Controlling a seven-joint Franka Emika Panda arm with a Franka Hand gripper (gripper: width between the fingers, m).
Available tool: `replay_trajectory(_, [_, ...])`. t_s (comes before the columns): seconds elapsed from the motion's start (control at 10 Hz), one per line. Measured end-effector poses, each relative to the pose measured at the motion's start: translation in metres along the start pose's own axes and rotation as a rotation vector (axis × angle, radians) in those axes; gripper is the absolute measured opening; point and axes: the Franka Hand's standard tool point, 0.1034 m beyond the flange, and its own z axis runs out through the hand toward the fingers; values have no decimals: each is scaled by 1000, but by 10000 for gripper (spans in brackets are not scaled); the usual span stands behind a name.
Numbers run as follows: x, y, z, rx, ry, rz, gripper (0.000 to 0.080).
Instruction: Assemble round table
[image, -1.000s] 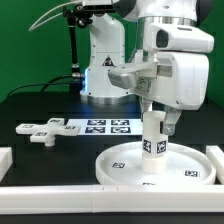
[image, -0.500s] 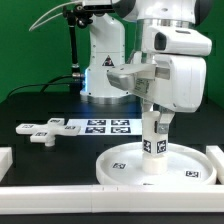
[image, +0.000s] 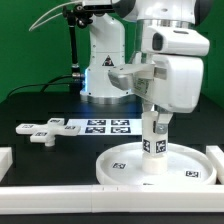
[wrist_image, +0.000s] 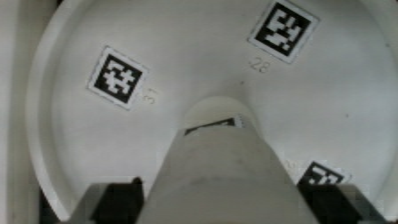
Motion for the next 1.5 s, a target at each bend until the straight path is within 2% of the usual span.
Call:
replay_trajectory(0.1, [-1,-2,0,23,-6,127,417])
replay_trajectory(0.2, [1,-4,0,31,-7,273,414])
replay_trajectory(1.0, [3,-5,0,35,-14,770,414])
replay_trajectory(1.2, [6,-5,0,45,-6,990,414])
replay_trajectory(1.3, [9,-5,-2,52,-1,1119,414])
replay_trajectory(1.5, [8,-6,-3,87,6,1342,414])
